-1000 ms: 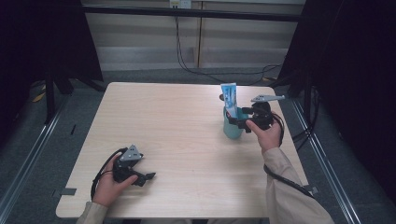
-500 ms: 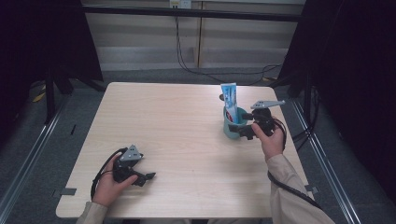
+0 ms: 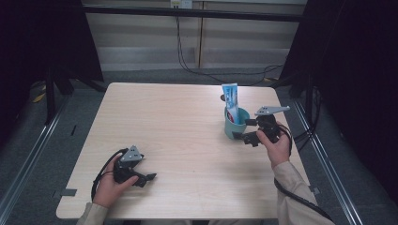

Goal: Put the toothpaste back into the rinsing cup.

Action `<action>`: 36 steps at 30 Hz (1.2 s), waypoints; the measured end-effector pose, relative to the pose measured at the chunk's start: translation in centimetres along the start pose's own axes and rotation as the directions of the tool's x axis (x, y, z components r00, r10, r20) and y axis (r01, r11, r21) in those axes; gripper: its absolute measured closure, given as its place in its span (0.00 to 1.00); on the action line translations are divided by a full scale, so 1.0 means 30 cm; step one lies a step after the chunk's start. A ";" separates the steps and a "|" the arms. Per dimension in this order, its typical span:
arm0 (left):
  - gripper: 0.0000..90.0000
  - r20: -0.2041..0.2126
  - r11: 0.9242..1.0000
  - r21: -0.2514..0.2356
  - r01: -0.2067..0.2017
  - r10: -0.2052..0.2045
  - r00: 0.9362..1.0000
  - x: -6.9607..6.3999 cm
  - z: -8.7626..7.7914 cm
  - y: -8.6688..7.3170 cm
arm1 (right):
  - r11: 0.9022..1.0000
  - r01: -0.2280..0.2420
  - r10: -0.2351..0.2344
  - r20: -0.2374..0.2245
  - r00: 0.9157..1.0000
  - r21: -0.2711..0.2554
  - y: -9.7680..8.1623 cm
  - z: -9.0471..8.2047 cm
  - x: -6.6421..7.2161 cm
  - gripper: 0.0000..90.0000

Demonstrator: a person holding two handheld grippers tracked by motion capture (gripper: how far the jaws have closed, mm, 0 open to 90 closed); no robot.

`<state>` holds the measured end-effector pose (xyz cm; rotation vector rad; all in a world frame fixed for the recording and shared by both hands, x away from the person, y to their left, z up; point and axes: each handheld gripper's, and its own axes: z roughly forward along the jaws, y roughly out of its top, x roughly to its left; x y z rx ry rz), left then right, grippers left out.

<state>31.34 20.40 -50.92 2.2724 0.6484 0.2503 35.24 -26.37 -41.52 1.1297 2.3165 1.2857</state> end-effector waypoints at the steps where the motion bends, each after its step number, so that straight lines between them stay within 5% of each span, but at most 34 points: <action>1: 0.10 -0.006 1.000 -0.002 -0.003 0.003 1.000 0.001 0.000 0.000 | 1.000 -0.006 0.006 -0.004 1.000 0.000 -0.004 -0.004 0.000 0.16; 18: 0.10 -0.005 1.000 0.001 -0.003 0.003 1.000 0.000 -0.001 0.000 | 1.000 -0.005 0.005 0.004 1.000 0.031 -0.105 -0.072 -0.018 0.16; 36: 0.10 -0.003 1.000 -0.002 -0.003 0.003 1.000 0.001 0.000 0.000 | 0.995 0.015 -0.015 -0.001 1.000 0.094 -0.204 -0.036 0.008 0.16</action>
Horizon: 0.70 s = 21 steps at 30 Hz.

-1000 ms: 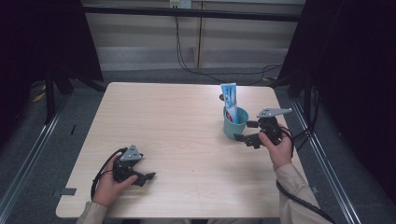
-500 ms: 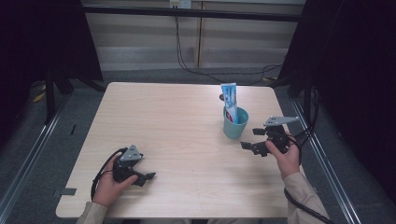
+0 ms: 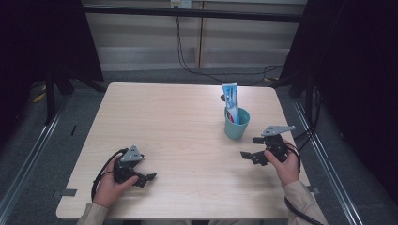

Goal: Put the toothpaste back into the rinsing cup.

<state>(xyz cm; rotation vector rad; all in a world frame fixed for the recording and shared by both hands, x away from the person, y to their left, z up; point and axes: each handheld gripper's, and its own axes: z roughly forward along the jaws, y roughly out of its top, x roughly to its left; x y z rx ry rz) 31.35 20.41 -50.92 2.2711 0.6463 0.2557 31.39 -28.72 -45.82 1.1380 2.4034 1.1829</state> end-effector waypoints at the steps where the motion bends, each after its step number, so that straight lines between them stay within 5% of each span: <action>1: 0.10 0.000 1.000 0.001 0.000 0.000 1.000 0.000 0.000 0.000 | 1.000 -0.001 0.001 -0.003 1.000 0.003 -0.006 0.003 0.001 0.16; 21: 0.10 0.003 1.000 0.001 0.002 -0.002 1.000 0.000 0.000 0.000 | 0.998 0.007 -0.007 0.015 1.000 0.055 -0.111 0.049 0.017 0.16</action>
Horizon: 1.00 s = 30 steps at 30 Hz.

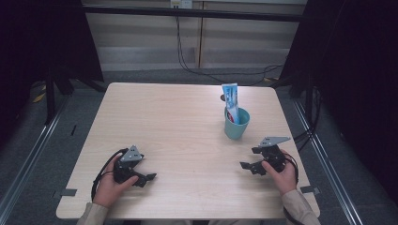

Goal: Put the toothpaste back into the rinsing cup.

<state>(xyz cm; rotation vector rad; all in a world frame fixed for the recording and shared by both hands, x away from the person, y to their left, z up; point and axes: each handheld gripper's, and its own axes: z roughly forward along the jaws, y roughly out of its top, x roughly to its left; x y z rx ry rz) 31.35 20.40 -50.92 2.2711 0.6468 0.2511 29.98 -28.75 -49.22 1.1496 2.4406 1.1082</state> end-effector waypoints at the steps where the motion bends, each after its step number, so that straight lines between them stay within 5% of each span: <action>1: 0.10 0.000 1.000 0.002 0.001 -0.001 1.000 0.000 0.000 0.000 | 1.000 0.005 -0.005 0.002 1.000 0.003 -0.002 0.001 0.001 0.16; 20: 0.10 0.001 1.000 -0.001 0.002 -0.002 1.000 0.000 0.000 0.000 | 0.998 0.039 -0.041 0.029 0.999 0.051 -0.041 0.027 0.017 0.16; 30: 0.10 0.000 1.000 0.002 0.001 -0.001 1.000 0.000 0.000 0.000 | 0.997 0.066 -0.068 0.046 0.997 0.034 -0.056 0.026 0.020 0.16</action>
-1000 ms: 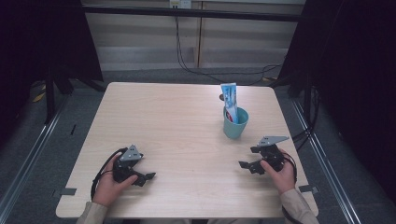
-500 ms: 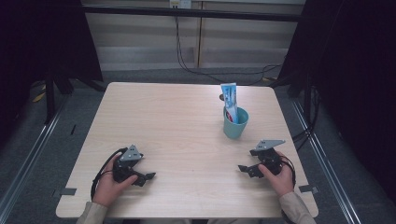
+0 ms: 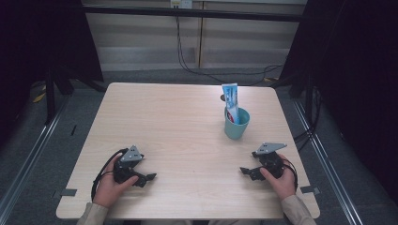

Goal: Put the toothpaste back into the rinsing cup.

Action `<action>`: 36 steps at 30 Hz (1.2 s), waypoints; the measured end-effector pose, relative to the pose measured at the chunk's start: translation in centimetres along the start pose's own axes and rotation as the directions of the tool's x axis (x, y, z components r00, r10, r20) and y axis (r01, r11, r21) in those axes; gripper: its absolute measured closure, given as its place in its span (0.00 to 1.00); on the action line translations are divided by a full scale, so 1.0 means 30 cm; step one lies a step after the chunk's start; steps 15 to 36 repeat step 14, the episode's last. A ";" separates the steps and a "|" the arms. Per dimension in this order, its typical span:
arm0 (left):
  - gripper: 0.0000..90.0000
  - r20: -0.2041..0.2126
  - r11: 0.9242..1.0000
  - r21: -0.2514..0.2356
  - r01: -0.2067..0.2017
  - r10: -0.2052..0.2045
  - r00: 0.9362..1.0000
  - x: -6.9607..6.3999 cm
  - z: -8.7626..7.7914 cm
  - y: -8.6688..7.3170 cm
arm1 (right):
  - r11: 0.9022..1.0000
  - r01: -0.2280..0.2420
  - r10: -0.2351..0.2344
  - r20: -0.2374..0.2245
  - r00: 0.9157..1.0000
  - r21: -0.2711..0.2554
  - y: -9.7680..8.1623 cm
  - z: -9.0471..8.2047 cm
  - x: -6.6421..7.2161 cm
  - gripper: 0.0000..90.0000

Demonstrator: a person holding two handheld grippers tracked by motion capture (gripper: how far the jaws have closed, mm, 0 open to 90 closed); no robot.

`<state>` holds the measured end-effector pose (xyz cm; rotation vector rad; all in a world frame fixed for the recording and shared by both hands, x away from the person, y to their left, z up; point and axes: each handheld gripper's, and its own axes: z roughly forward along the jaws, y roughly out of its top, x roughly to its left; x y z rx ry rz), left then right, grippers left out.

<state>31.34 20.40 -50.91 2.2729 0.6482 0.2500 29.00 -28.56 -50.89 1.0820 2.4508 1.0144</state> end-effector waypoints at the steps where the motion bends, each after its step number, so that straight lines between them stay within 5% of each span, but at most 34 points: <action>1: 0.10 0.001 1.000 -0.003 0.001 -0.001 1.000 0.000 0.001 0.000 | 1.000 -0.005 0.005 0.000 1.000 -0.005 -0.002 0.000 0.000 0.16; 36: 0.10 0.001 1.000 -0.003 0.001 -0.001 1.000 0.000 0.001 0.000 | 0.999 -0.009 0.009 0.008 1.000 -0.039 -0.015 0.002 0.001 0.15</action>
